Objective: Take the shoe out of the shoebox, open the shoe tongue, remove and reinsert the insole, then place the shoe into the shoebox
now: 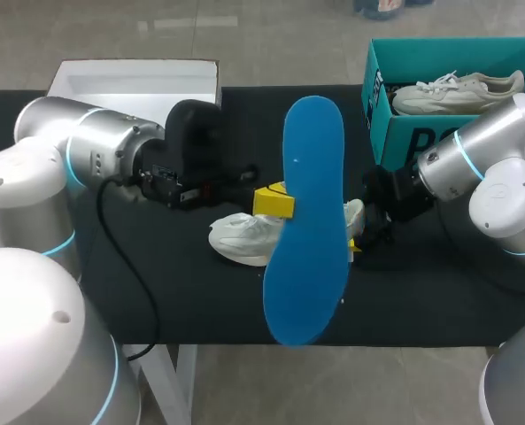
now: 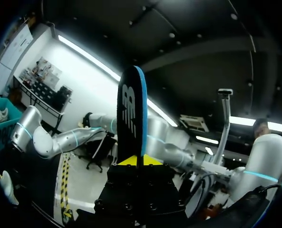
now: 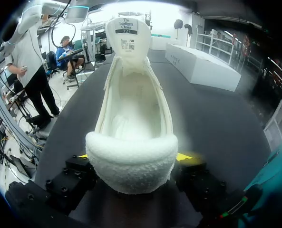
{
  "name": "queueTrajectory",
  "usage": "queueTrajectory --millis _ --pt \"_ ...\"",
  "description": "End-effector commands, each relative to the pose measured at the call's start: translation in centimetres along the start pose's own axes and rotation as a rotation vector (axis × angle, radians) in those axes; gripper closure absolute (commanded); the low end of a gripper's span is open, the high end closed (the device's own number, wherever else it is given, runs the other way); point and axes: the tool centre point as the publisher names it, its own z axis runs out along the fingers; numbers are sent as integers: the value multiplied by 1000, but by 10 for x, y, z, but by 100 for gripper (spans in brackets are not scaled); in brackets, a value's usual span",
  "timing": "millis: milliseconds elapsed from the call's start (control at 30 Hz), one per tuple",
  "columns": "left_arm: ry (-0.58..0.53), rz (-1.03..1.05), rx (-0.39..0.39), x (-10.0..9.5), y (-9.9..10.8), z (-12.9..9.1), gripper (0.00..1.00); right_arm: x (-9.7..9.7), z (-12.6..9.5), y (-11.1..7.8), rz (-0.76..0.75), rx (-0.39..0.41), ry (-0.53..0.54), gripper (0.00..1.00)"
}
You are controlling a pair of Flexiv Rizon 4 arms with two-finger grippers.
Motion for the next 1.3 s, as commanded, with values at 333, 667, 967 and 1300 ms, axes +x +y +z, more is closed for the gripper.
queueTrajectory --millis 333,667,967,1300 --pt "-18 -5 7 1 3 -6 100 0 2 -1 1 3 -1 100" --pt "-18 -5 7 1 3 -6 100 0 2 -1 1 3 -1 100" --pt "-18 -5 7 1 3 -6 100 0 2 -1 1 3 -1 0" --pt "-18 -5 7 1 3 -6 100 0 -17 7 33 228 -25 0"
